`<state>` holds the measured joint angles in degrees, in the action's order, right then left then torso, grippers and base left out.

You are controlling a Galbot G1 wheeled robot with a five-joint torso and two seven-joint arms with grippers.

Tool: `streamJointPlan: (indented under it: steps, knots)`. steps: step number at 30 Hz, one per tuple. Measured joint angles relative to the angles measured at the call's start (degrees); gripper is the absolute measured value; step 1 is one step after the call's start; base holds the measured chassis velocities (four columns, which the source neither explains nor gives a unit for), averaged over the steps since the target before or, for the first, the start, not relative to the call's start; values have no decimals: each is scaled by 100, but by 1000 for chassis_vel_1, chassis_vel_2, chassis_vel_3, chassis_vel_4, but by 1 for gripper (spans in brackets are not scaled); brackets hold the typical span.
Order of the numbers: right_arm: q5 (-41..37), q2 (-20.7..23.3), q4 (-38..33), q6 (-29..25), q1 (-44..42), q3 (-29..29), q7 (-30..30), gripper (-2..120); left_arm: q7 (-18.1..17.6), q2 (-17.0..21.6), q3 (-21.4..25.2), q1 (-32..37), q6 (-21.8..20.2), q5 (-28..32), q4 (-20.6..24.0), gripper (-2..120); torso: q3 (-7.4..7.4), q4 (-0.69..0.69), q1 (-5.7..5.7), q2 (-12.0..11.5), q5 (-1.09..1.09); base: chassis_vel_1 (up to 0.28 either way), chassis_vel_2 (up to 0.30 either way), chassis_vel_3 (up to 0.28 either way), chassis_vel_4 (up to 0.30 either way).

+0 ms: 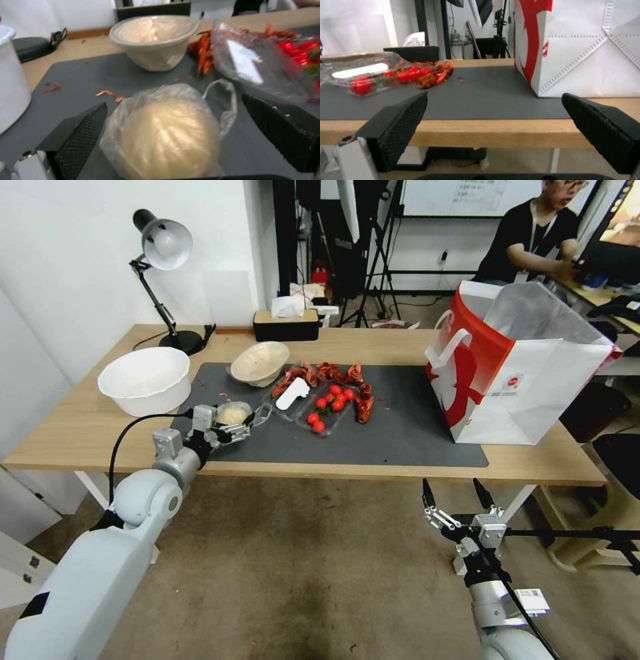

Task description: Pick up the trash from the table and place it into the takeout bag.

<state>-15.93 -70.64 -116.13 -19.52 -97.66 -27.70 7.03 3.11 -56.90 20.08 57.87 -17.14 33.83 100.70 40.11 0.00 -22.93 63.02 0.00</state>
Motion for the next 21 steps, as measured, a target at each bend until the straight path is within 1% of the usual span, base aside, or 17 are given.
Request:
streamJointPlan:
  steps: [7,8,9,11,12,13,14,15,16,18,19,20,21]
  knots:
    - [1,-3,23,-9,-17,-25,14,100,-198,3,-70,-113,-181,-19,-87,100,0,0,1,0,0,0,0,0,0]
    - [3,-5,25,-15,-25,-34,18,100,-262,4,-86,-137,-269,-26,-105,93,0,0,0,0,-1,0,0,0,0]
    - [3,-5,25,-15,-25,-34,18,100,-262,4,-86,-137,-269,-26,-105,93,0,0,0,0,-1,0,0,0,0]
    - [14,-7,26,-17,-32,-43,26,100,-370,8,-108,-158,-394,-30,-122,85,0,0,0,0,0,0,0,0,0]
    - [14,-7,26,-17,-32,-43,26,100,-370,8,-108,-158,-394,-30,-122,85,0,0,0,0,0,0,0,0,0]
    - [21,-8,26,-18,-35,-44,30,100,-413,8,-121,-168,-439,-30,-132,79,0,1,1,0,-1,0,0,0,0]
    - [21,-8,26,-18,-35,-44,30,100,-417,8,-122,-169,-444,-30,-133,79,0,1,1,0,-1,0,0,0,0]
    - [29,-12,26,-18,-38,-45,34,100,-451,10,-133,-187,-506,-25,-156,70,0,0,1,0,-1,0,0,0,0]
    - [29,-12,26,-18,-38,-45,34,100,-451,10,-133,-187,-506,-25,-156,70,0,0,1,0,-1,0,0,0,0]
    - [41,-20,22,-18,-40,-46,40,100,-464,16,-143,-211,-595,15,-172,62,0,0,1,0,0,0,0,0,0]
    - [49,-24,18,-18,-42,-46,45,100,-448,22,-144,-231,-690,43,-172,54,0,0,0,0,0,0,0,0,0]
    - [49,-24,18,-18,-42,-46,45,100,-448,22,-144,-231,-690,43,-172,54,0,0,0,0,0,0,0,0,0]
    - [57,-27,17,-18,-44,-47,51,100,-446,29,-150,-244,-726,65,-172,51,0,1,1,0,0,0,0,0,0]
